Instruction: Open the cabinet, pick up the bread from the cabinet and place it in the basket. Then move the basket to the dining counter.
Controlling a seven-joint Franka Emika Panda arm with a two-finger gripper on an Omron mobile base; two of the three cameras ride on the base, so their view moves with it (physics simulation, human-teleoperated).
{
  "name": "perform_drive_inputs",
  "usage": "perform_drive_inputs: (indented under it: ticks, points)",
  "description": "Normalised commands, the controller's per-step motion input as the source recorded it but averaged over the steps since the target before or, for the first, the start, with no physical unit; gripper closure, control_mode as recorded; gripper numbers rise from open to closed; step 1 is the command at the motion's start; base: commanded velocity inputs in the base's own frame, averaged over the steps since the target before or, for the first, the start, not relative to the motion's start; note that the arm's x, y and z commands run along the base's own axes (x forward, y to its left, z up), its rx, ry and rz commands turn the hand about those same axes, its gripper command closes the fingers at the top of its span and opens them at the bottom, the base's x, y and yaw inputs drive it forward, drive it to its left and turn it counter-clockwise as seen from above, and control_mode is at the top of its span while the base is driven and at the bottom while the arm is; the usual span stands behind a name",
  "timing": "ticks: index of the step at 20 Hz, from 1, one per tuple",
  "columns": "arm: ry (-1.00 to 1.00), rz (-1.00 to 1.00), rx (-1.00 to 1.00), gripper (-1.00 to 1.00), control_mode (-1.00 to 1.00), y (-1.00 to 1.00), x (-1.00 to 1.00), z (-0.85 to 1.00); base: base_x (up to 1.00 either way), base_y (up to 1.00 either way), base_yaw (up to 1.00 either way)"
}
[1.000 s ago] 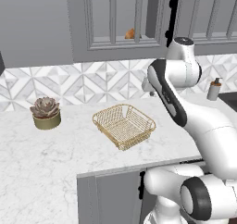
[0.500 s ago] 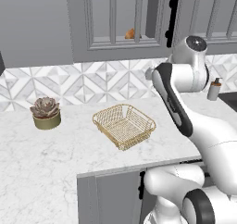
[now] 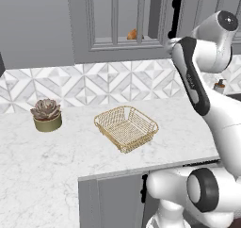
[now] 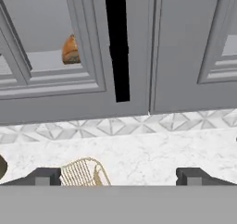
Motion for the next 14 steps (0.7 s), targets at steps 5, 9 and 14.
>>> perform_drive_inputs:
  ticks: [5, 9, 14]
  points:
    - [-0.06, -0.05, -0.08, -1.0, -1.0, -0.28, 0.39, 0.78, 0.0, 0.0, 0.0]
    - [0.08, 0.0, 0.0, -1.0, -1.0, 0.01, 0.5, 0.41, 0.0, 0.0, 0.0]
    - [0.02, 0.0, 0.0, -1.0, -1.0, 0.08, 0.39, 0.04, 0.0, 0.0, 0.0]
